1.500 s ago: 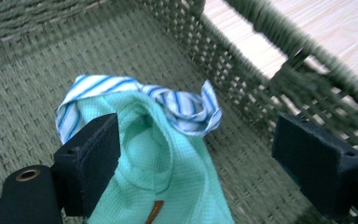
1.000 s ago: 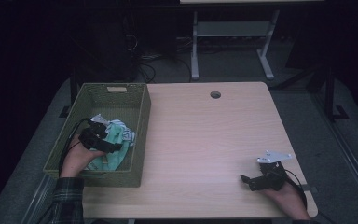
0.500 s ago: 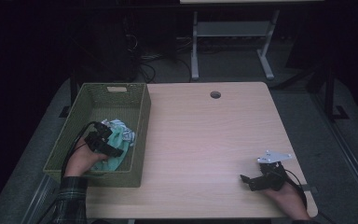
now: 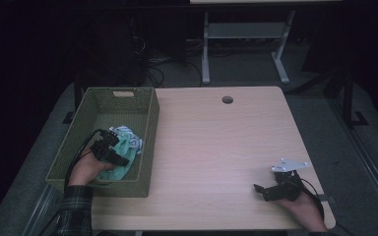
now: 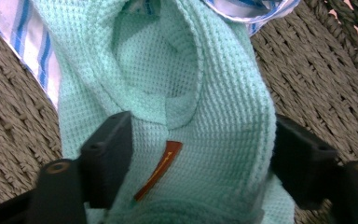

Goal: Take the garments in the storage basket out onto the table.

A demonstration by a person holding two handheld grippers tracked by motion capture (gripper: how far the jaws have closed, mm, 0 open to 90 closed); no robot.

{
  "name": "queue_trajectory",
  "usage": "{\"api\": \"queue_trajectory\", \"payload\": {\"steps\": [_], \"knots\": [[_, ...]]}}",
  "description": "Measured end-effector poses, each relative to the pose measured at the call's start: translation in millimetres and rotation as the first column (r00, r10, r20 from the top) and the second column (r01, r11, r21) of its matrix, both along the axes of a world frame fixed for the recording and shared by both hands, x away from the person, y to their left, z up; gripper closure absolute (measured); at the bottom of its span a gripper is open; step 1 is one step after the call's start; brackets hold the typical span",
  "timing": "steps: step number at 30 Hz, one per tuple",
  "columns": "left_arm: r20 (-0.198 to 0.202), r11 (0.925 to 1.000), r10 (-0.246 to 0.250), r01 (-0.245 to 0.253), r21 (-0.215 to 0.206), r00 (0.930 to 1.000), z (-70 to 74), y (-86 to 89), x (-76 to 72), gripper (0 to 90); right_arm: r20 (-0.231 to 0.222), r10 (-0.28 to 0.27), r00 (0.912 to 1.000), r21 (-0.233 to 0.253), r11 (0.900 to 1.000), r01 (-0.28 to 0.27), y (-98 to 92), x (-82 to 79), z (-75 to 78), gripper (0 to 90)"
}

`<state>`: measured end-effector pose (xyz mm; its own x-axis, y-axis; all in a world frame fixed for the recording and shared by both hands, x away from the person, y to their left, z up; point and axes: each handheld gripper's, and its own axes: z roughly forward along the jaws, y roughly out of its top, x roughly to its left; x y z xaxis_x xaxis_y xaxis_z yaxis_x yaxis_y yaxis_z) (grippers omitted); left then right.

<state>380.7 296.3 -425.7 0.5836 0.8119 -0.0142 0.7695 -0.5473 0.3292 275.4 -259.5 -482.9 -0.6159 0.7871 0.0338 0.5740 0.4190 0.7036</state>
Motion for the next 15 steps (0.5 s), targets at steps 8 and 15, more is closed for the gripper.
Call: {"api": "queue_trajectory", "payload": {"steps": [8, 15], "knots": [[-0.030, 0.9996, 0.022, -0.023, -0.014, 0.9993, 2.2, 2.7, 0.7, 60.7, 0.000, 0.000, 1.0000, 0.000, 1.000, 0.000, 0.0, 0.0, 0.0, 1.4], [-0.037, 0.9982, 0.044, -0.045, -0.039, 0.9984, 6.8, 4.8, 0.0, 80.7, 0.000, 0.000, 1.0000, 0.000, 1.000, 0.000, 0.0, 0.0, 0.0, 1.5]]}}
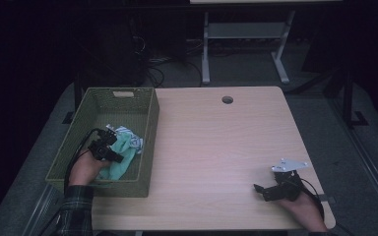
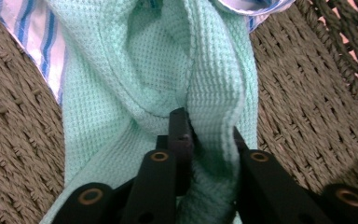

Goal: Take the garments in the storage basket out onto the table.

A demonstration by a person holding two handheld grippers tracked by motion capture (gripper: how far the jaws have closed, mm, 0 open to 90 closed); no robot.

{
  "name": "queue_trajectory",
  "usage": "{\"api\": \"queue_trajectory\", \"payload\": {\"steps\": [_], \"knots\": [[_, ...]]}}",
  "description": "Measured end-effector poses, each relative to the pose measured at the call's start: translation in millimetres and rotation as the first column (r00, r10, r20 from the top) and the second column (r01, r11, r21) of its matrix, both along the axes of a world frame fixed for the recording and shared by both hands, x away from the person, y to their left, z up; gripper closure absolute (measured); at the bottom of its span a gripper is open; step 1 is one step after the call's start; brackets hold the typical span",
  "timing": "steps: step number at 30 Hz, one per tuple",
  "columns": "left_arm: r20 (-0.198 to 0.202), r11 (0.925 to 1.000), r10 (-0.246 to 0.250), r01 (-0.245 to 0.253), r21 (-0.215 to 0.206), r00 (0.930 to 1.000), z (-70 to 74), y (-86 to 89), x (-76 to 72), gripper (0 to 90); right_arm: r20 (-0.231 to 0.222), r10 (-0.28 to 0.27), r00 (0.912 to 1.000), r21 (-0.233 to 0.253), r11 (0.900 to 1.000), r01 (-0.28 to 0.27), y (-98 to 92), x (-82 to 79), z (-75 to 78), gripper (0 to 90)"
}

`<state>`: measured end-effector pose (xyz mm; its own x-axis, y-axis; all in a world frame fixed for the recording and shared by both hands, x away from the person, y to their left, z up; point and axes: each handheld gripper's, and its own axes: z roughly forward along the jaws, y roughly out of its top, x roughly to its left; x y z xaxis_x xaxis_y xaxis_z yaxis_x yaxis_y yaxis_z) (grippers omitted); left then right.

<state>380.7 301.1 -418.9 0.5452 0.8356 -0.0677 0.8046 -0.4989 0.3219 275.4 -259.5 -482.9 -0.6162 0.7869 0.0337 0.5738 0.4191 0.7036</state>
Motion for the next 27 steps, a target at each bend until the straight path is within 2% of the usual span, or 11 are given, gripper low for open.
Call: {"api": "queue_trajectory", "payload": {"steps": [6, 8, 9, 10, 11, 12, 19, 24, 25, 26, 27], "knots": [[0.044, 0.9969, 0.008, -0.004, -0.078, 0.9990, 9.0, 5.7, -2.0, 82.2, 0.000, 0.000, 1.0000, 0.000, 1.000, 0.000, 0.0, 0.0, 0.0, 1.4], [0.066, 0.9944, 0.006, 0.001, -0.106, 0.9978, 12.6, 8.9, -2.4, 82.3, 0.000, 0.000, 1.0000, 0.000, 1.000, 0.000, 0.0, 0.0, 0.0, 1.5], [0.088, 0.9910, 0.013, -0.002, -0.134, 0.9961, 15.7, 11.2, -3.2, 82.4, 0.000, 0.000, 1.0000, 0.000, 1.000, 0.000, 0.0, 0.0, 0.0, 1.4], [0.088, 0.9910, 0.013, -0.002, -0.134, 0.9961, 15.7, 11.2, -3.2, 82.4, 0.000, 0.000, 1.0000, 0.000, 1.000, 0.000, 0.0, 0.0, 0.0, 1.4], [0.107, 0.9869, 0.023, -0.005, -0.162, 0.9940, 18.2, 13.4, -4.0, 82.4, 0.000, 0.000, 1.0000, 0.000, 1.000, 0.000, 0.0, 0.0, 0.0, 1.5], [0.107, 0.9869, 0.023, -0.005, -0.162, 0.9940, 18.2, 13.4, -4.0, 82.3, 0.000, 0.000, 1.0000, 0.000, 1.000, 0.000, 0.0, 0.0, 0.0, 1.5], [0.167, 0.9589, 0.042, 0.007, -0.284, 0.9851, 27.6, 20.8, -7.2, 82.9, 0.000, 0.000, 1.0000, 0.000, 1.000, 0.000, -0.1, 0.0, 0.0, 1.4], [0.239, 0.9414, 0.062, 0.023, -0.337, 0.9690, 37.3, 25.5, -10.7, 83.6, 0.000, 0.000, 1.0000, 0.000, 1.000, 0.000, -0.1, 0.1, 0.0, 1.4], [0.262, 0.9340, 0.071, 0.028, -0.356, 0.9623, 40.8, 27.1, -11.9, 84.0, 0.000, 0.000, 1.0000, 0.000, 1.000, 0.000, 0.0, 0.0, 0.1, 1.4], [0.262, 0.9340, 0.071, 0.028, -0.356, 0.9623, 40.8, 27.1, -11.9, 84.0, 0.000, 0.000, 1.0000, 0.000, 1.000, 0.000, 0.0, 0.0, 0.1, 1.4], [0.280, 0.9245, 0.084, 0.030, -0.380, 0.9564, 43.4, 28.2, -12.8, 84.1, -0.001, 0.000, 1.0000, 0.000, 1.000, 0.000, 0.0, 0.0, 0.0, 1.4]]}}
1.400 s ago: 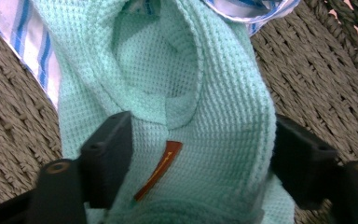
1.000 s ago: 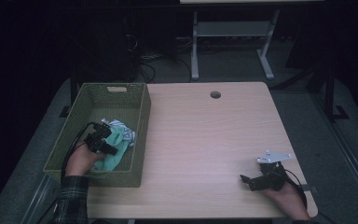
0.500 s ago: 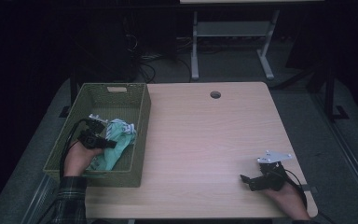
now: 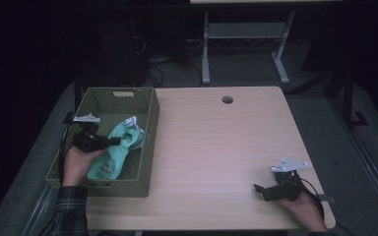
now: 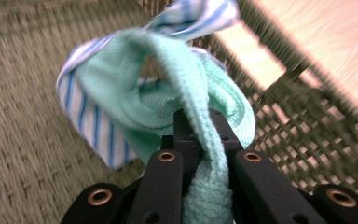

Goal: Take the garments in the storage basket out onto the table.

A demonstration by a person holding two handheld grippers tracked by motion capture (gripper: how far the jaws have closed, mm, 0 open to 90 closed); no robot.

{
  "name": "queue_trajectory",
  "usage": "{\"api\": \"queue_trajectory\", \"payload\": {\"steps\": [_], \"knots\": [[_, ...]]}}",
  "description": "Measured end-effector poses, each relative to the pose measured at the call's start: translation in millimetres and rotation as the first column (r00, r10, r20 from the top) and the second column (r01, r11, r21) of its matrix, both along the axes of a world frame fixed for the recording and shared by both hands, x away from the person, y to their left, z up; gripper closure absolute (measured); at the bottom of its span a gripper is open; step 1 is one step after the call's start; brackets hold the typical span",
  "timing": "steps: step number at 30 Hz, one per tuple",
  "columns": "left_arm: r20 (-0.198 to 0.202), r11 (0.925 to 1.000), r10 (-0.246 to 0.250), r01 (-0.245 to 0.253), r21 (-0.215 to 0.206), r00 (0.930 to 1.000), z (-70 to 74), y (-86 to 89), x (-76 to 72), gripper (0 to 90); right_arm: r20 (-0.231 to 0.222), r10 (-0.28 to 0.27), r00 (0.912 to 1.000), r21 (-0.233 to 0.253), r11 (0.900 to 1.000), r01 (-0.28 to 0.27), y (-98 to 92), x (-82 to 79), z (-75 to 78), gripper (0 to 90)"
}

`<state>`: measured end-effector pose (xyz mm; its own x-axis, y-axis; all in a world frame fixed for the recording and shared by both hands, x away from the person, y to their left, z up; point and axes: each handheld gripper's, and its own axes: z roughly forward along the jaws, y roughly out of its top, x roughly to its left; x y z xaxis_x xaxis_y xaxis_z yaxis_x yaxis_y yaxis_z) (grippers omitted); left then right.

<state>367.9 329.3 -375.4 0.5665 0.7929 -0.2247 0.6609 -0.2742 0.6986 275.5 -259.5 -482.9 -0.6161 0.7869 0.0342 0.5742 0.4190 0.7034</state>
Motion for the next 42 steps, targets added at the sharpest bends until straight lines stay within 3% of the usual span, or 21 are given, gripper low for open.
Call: {"api": "queue_trajectory", "payload": {"steps": [9, 16, 24, 37, 42], "knots": [[0.072, 0.9954, 0.015, -0.008, -0.096, 0.9973, 14.6, 4.8, -4.5, 84.4, 0.000, 0.000, 1.0000, 0.000, 1.000, 0.000, 0.0, 0.0, 0.0, 1.5], [0.148, 0.9864, 0.017, 0.007, -0.164, 0.9888, 33.1, 3.5, -10.5, 84.4, 0.000, 0.000, 1.0000, 0.000, 1.000, 0.000, 0.0, 0.0, 0.0, 1.4], [0.177, 0.9821, 0.017, 0.017, -0.188, 0.9841, 49.9, -1.6, -12.1, 84.3, -0.004, -0.004, 1.0000, 0.001, 1.000, 0.004, 0.3, -0.3, 0.1, 1.5], [0.222, 0.9831, 0.011, 0.031, -0.180, 0.9749, 84.2, -18.3, -15.7, 84.4, -0.004, -0.004, 1.0000, 0.001, 1.000, 0.004, 0.2, -0.3, 0.1, 1.4], [0.254, 0.9831, -0.010, 0.056, -0.174, 0.9671, 96.4, -30.0, -16.2, 84.4, -0.004, -0.004, 1.0000, 0.001, 1.000, 0.004, 0.3, -0.3, 0.1, 1.4]]}}
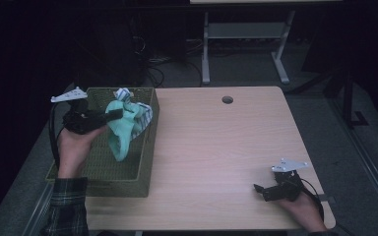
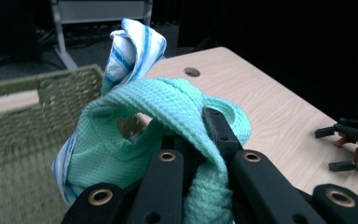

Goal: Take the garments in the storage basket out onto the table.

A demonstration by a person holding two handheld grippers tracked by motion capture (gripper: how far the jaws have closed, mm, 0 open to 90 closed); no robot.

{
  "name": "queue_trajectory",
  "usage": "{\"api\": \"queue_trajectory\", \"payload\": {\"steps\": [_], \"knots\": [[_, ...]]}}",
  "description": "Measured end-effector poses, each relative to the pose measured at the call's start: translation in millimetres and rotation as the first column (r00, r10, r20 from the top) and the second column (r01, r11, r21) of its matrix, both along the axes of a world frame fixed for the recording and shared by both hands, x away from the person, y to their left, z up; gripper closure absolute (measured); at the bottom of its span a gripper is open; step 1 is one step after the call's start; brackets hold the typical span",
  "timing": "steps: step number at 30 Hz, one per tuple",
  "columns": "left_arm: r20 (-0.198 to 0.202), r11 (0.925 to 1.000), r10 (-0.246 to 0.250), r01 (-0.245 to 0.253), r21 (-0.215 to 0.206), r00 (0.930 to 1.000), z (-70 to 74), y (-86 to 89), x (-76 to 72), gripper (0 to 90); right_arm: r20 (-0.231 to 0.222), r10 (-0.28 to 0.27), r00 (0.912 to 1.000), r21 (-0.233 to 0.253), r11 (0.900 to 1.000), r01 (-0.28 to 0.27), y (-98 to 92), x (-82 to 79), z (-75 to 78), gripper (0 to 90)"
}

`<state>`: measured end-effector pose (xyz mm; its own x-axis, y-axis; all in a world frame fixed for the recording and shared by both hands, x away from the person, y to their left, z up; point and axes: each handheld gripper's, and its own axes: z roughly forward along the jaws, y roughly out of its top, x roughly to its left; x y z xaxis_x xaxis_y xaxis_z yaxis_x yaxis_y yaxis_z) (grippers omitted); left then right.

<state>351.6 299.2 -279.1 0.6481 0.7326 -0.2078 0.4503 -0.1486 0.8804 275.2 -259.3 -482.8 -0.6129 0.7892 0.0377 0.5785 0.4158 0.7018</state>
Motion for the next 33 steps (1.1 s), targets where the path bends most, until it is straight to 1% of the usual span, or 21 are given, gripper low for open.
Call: {"api": "queue_trajectory", "payload": {"steps": [4, 5, 6, 7, 10, 11, 13, 15, 20, 21, 24, 28, 33], "knots": [[0.021, 0.9998, -0.018, 0.018, -0.003, 0.9996, 8.8, -10.9, 0.8, 84.4, 0.000, 0.000, 1.0000, 0.000, 1.000, 0.000, 0.0, 0.0, 0.0, 1.4], [0.021, 0.9998, -0.018, 0.018, -0.003, 0.9996, 8.8, -10.9, 0.8, 84.4, 0.000, 0.000, 1.0000, 0.000, 1.000, 0.000, 0.0, 0.0, 0.0, 1.4], [0.030, 0.9996, -0.027, 0.027, -0.009, 0.9992, 11.1, -15.7, 1.6, 84.4, 0.000, 0.000, 1.0000, 0.000, 1.000, 0.000, 0.0, 0.0, 0.0, 1.4], [0.030, 0.9996, -0.027, 0.027, -0.009, 0.9992, 11.1, -15.7, 1.6, 84.4, 0.000, 0.000, 1.0000, 0.000, 1.000, 0.000, 0.0, 0.0, 0.0, 1.4], [0.045, 0.9985, -0.051, 0.052, -0.019, 0.9977, 15.0, -25.7, 3.3, 84.4, 0.000, 0.000, 1.0000, 0.000, 1.000, 0.000, 0.0, 0.0, 0.0, 1.4], [0.045, 0.9985, -0.051, 0.052, -0.019, 0.9977, 15.0, -25.7, 3.3, 84.4, 0.000, 0.000, 1.0000, 0.000, 1.000, 0.000, 0.0, 0.0, 0.0, 1.4], [0.051, 0.9978, -0.060, 0.061, -0.026, 0.9969, 16.6, -31.2, 3.3, 84.4, 0.000, 0.000, 1.0000, 0.000, 1.000, 0.000, 0.0, 0.0, 0.0, 1.4], [0.056, 0.9972, -0.070, 0.071, -0.024, 0.9960, 18.3, -36.3, 3.3, 84.4, 0.000, 0.000, 1.0000, 0.000, 1.000, 0.000, 0.0, 0.0, 0.0, 1.4], [0.074, 0.9943, -0.099, 0.101, -0.033, 0.9924, 22.2, -49.2, 2.7, 84.4, 0.000, 0.000, 1.0000, 0.000, 1.000, 0.000, 0.0, 0.0, 0.0, 1.4], [0.076, 0.9939, -0.100, 0.104, -0.038, 0.9920, 22.4, -51.5, 2.4, 84.4, 0.000, 0.000, 1.0000, 0.000, 1.000, 0.000, 0.0, 0.0, 0.0, 1.4], [0.087, 0.9921, -0.118, 0.122, -0.032, 0.9892, 22.5, -59.9, 0.8, 84.4, 0.000, 0.000, 1.0000, 0.000, 1.000, 0.000, 0.0, 0.0, 0.0, 1.4], [0.092, 0.9886, -0.141, 0.145, -0.040, 0.9857, 20.4, -70.7, -0.7, 84.4, 0.000, 0.000, 1.0000, 0.000, 1.000, 0.000, 0.0, 0.0, 0.0, 1.5], [0.096, 0.9861, -0.154, 0.159, -0.049, 0.9835, 16.1, -84.3, -0.8, 84.4, 0.000, 0.000, 1.0000, 0.000, 1.000, 0.000, 0.0, 0.0, 0.0, 1.4]]}}
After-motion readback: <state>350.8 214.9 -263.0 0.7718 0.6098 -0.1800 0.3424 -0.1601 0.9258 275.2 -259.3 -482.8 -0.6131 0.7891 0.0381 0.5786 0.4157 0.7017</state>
